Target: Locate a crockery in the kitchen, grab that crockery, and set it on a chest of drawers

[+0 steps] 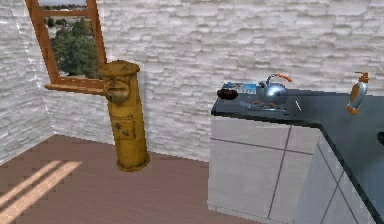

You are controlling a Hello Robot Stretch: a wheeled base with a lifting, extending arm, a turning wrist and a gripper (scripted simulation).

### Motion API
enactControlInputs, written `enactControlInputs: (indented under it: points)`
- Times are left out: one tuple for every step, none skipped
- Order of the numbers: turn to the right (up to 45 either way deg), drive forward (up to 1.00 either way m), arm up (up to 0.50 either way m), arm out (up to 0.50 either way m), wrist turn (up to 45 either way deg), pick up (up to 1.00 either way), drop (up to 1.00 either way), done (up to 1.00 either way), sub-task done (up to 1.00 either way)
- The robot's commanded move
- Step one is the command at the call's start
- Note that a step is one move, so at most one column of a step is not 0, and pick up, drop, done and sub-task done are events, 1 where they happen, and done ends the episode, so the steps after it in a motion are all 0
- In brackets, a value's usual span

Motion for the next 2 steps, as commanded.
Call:
enactControlInputs:
  points:
    - [0.0, 0.0, 0.38, 0.0, 0.0, 0.0, 0.0, 0.0, 0.0]
    - [0.0, 0.0, 0.0, 0.22, 0.0, 0.0, 0.0, 0.0, 0.0]
